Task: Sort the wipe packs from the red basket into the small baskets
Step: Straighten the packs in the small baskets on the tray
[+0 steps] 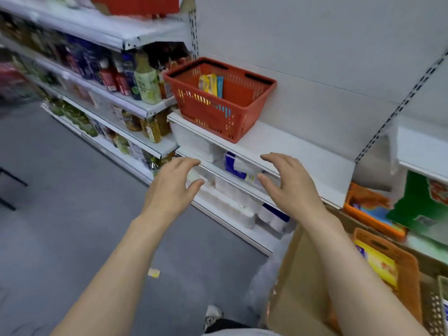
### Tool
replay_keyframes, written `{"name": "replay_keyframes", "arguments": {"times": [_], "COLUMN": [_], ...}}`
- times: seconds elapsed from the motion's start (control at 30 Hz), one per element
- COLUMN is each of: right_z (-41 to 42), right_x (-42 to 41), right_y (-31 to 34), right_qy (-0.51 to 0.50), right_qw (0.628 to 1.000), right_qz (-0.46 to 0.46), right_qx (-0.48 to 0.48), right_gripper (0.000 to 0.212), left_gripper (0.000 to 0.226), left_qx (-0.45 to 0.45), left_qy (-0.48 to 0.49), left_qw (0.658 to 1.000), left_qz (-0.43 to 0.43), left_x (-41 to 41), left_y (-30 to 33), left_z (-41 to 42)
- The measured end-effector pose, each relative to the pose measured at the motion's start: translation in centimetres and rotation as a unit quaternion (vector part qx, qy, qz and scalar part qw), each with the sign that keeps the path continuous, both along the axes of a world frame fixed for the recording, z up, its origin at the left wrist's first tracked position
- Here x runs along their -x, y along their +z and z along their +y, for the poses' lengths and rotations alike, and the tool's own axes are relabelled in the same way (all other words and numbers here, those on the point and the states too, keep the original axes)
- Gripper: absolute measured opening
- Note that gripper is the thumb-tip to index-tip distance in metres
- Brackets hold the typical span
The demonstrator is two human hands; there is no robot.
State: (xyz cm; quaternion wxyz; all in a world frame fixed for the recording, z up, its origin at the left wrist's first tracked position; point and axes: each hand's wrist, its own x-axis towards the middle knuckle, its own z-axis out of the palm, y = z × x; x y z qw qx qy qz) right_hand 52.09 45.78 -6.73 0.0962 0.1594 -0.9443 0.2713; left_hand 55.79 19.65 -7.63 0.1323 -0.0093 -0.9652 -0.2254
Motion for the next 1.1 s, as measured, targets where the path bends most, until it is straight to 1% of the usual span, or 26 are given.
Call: {"name": "replay_keyframes", "arguments": {"times": [0.1, 0.27, 0.37, 0.43, 0.5, 0.63, 0.87, 1.03, 1.1], "right_z": [-4.7, -10.9, -14.3, -16.7, -19.1, -22.8, -24.2, -23.6, -23.6], "right_x": [4.9, 12.3, 17.1, 20.1, 22.9, 28.0, 36.1, 44.7, 48.7], "right_y": [1.4, 2.0, 1.8, 1.6, 1.5, 2.3, 2.3, 0.2, -0.9], "right_qy": [0.002, -0.01, -0.037, -0.061, -0.084, -0.116, -0.182, -0.162, -0.148], "right_qw": [1.0, 1.0, 0.999, 0.998, 0.996, 0.992, 0.981, 0.983, 0.982], "right_qz": [-0.001, -0.007, -0.002, -0.003, -0.009, -0.039, -0.061, -0.082, -0.111], "right_qx": [-0.004, -0.02, -0.022, -0.02, -0.019, -0.026, -0.022, -0.04, -0.034], "right_gripper": [0.042, 0.041, 0.042, 0.042, 0.041, 0.041, 0.038, 0.04, 0.044], "left_gripper": [0.041, 0.041, 0.041, 0.04, 0.041, 0.042, 0.041, 0.038, 0.041], "left_qx": [-0.003, -0.014, -0.015, -0.019, -0.016, -0.011, -0.041, -0.059, -0.057], "left_qy": [0.011, -0.001, -0.029, -0.065, -0.095, -0.123, -0.17, -0.173, -0.162], "left_qw": [1.0, 1.0, 0.999, 0.998, 0.995, 0.992, 0.984, 0.983, 0.983], "left_qz": [0.009, 0.006, 0.013, 0.013, 0.009, -0.017, -0.021, -0.036, -0.058], "left_x": [5.0, 13.3, 19.5, 23.8, 28.2, 36.1, 47.8, 54.7, 57.2], "left_y": [1.3, 1.0, 0.4, 0.0, -0.2, 0.2, 0.1, -1.5, -2.0], "left_z": [-4.5, -10.4, -13.6, -15.8, -18.1, -21.7, -22.2, -20.9, -20.2]}}
